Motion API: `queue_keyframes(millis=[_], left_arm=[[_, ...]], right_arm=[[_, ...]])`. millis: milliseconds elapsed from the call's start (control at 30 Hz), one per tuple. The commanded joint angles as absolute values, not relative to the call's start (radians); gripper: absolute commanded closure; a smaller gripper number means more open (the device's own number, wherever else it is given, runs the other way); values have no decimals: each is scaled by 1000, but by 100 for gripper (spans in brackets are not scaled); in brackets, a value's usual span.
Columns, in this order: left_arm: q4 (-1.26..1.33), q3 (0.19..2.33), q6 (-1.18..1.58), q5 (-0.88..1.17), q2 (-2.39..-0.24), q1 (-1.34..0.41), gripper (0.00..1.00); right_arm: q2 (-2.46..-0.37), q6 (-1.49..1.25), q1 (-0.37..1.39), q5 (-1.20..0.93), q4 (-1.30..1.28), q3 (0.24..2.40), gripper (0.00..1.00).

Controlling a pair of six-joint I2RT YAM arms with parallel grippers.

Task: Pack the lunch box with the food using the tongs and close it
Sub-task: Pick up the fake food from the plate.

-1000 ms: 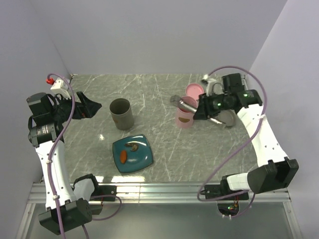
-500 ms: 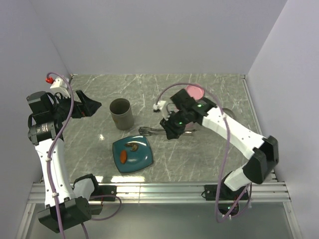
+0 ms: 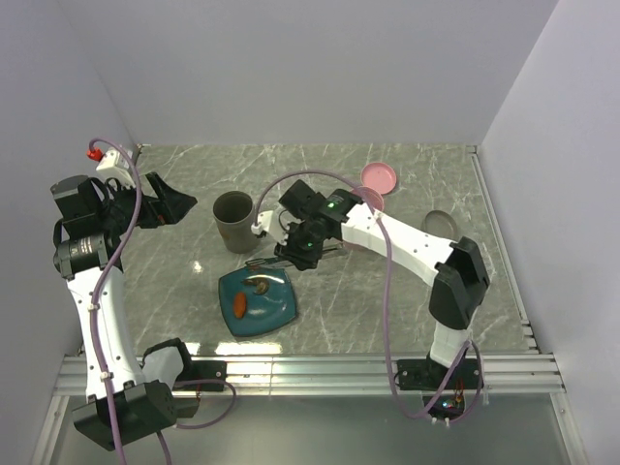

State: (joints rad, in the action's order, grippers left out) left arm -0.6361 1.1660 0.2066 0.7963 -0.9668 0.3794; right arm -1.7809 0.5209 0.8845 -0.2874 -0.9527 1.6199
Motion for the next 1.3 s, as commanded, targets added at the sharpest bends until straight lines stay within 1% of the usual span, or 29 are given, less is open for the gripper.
queue_keyframes(millis=[0, 200, 500, 867, 1267], left_arm=[[-623, 1209, 216, 804, -968, 382, 1], [-624, 1204, 204, 801, -966, 382, 1], [-618, 1189, 190, 802, -963, 382, 1], [-615, 1163, 183, 804, -953, 383, 1], [-612, 1143, 181, 804, -943, 382, 0]], right_arm=[[-1818, 558, 922, -264, -962, 1684, 60], [-1847, 571, 962, -249, -956, 1690, 59], [-1891, 569, 976, -230, -940, 1700, 55], [-1939, 569, 977, -189, -907, 1724, 55], [-1940, 543, 976, -190, -922, 1776, 55]])
